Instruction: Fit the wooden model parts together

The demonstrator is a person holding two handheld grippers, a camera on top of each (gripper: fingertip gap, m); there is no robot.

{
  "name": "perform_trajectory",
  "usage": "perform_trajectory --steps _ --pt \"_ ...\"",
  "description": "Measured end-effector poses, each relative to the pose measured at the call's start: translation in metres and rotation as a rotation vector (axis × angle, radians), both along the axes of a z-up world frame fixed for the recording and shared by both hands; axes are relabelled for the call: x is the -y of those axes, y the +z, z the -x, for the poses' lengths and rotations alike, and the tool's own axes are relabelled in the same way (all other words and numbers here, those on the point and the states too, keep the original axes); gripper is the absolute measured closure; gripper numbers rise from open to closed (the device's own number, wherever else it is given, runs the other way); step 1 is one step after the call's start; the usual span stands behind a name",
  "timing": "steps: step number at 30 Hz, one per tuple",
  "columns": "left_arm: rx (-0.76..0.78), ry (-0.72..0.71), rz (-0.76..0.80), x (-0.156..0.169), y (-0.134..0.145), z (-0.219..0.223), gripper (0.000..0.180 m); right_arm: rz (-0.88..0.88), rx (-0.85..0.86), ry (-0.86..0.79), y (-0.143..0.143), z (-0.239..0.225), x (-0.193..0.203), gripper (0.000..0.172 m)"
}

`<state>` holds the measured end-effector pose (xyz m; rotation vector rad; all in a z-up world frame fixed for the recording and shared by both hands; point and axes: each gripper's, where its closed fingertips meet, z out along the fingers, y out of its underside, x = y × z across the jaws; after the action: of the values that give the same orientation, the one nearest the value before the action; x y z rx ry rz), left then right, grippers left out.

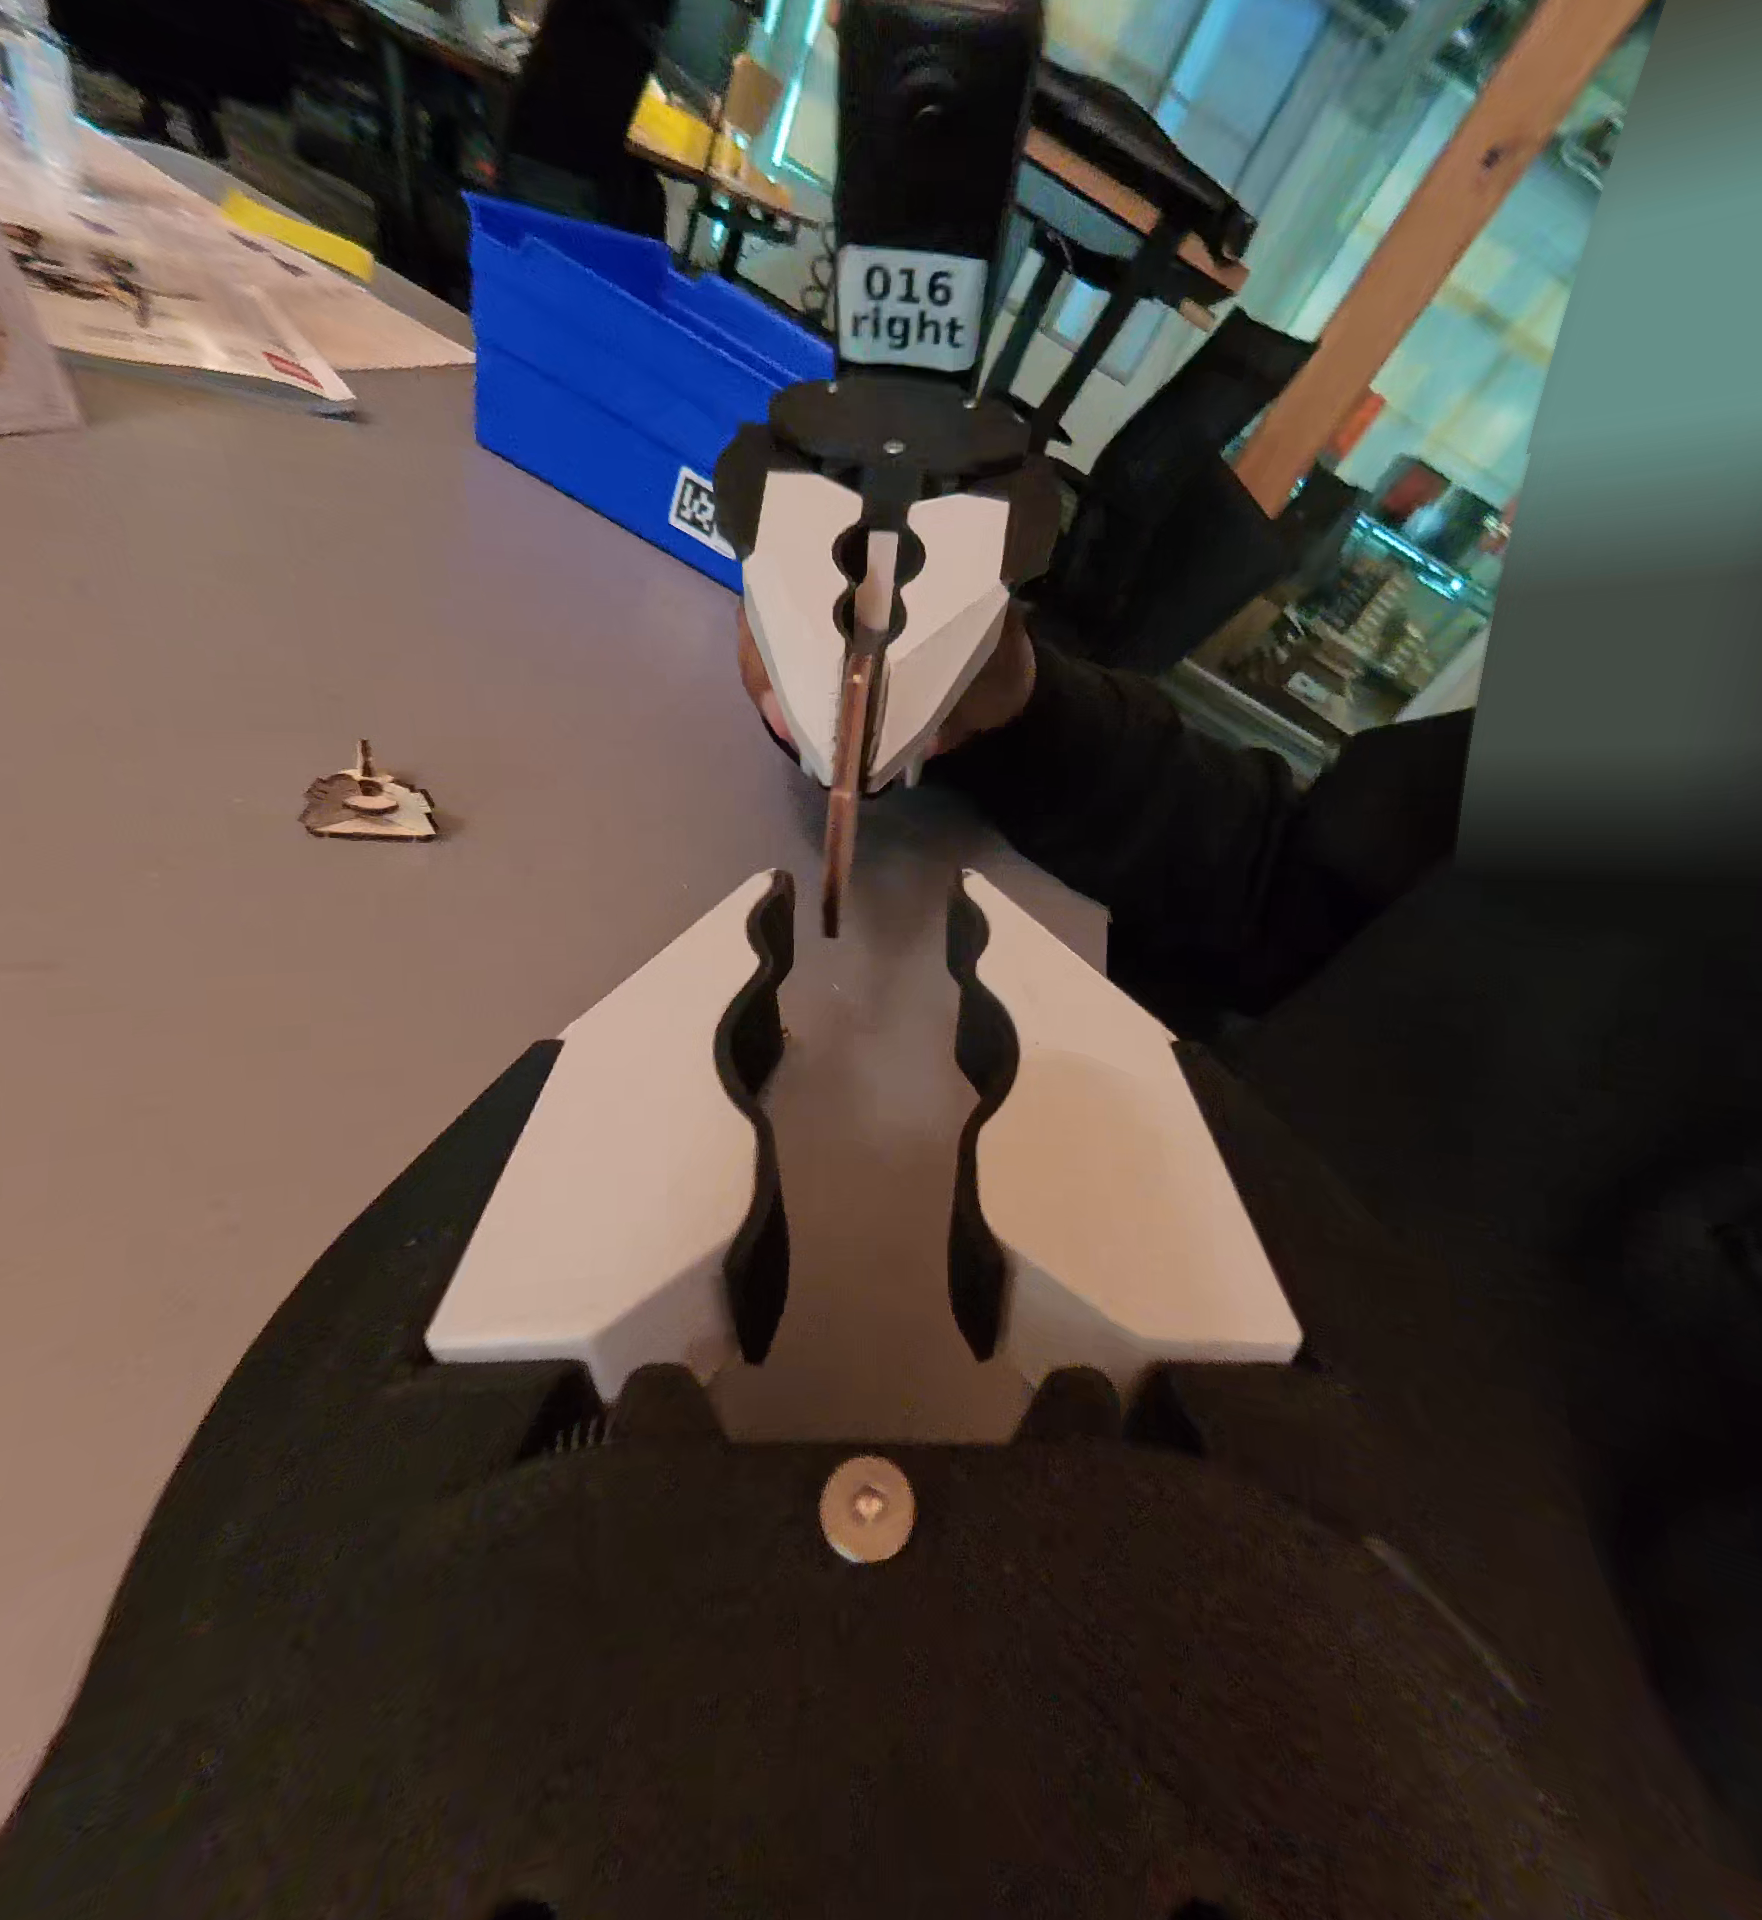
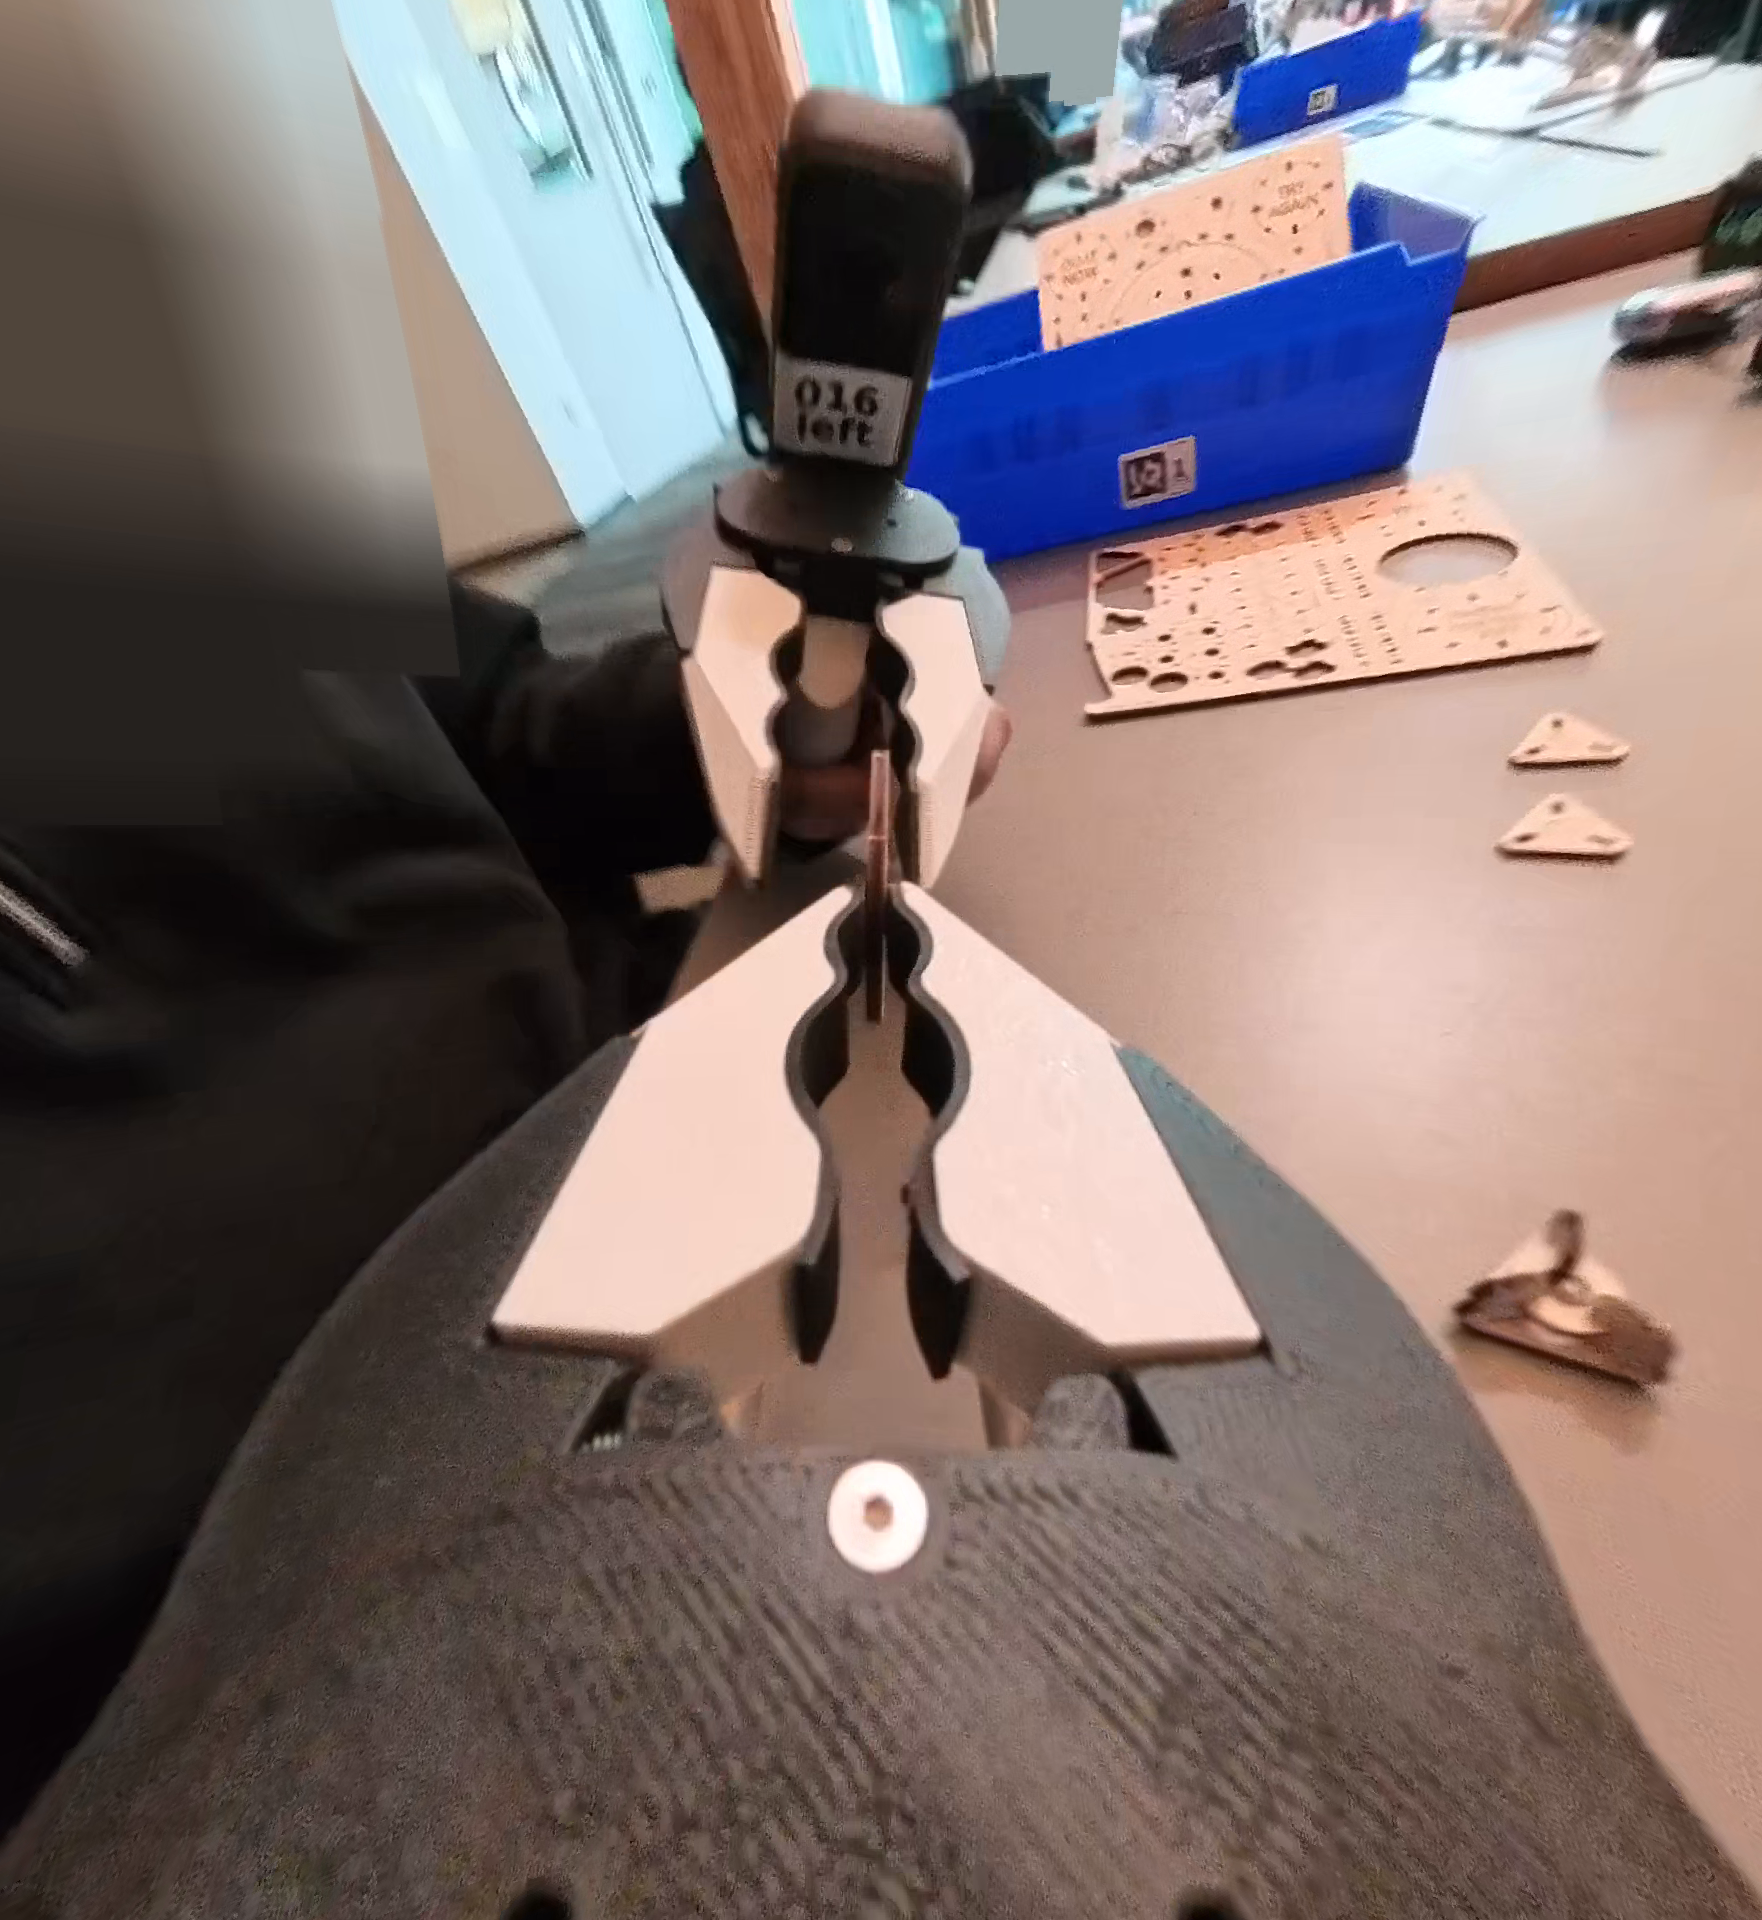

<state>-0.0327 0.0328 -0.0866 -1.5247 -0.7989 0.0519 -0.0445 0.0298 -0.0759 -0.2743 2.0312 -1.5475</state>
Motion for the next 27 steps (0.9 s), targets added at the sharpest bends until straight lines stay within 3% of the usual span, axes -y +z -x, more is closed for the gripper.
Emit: perform_trajectory --steps 3,5,8,12,18,21,27 --pt "0.023 0.006 -0.004 -0.002 -0.003 0.001 0.157 -0.004 0.156 0.041 0.005 0.000 -0.001 0.171" --pt "0.022 0.033 -0.009 -0.001 -0.003 0.004 0.177 -0.034 0.164 0.034 -0.001 0.000 0.002 0.171" --pt "0.037 0.120 -0.015 0.008 -0.005 0.014 0.180 -0.050 0.147 -0.074 -0.007 0.014 0.011 0.167" --pt "0.107 0.310 -0.099 0.036 -0.008 0.034 0.180 -0.030 -0.147 -0.399 -0.018 0.056 0.021 0.141" --pt "0.212 0.410 -0.335 0.053 -0.007 0.042 0.180 0.103 -0.721 -0.537 -0.010 0.045 0.029 0.118" --pt "0.221 0.384 -0.355 0.044 -0.004 0.040 0.180 0.130 -0.841 -0.551 -0.014 0.035 0.035 0.105" --pt "0.211 0.347 -0.325 0.025 -0.002 0.036 0.179 0.120 -0.861 -0.542 -0.018 0.034 0.037 0.111"
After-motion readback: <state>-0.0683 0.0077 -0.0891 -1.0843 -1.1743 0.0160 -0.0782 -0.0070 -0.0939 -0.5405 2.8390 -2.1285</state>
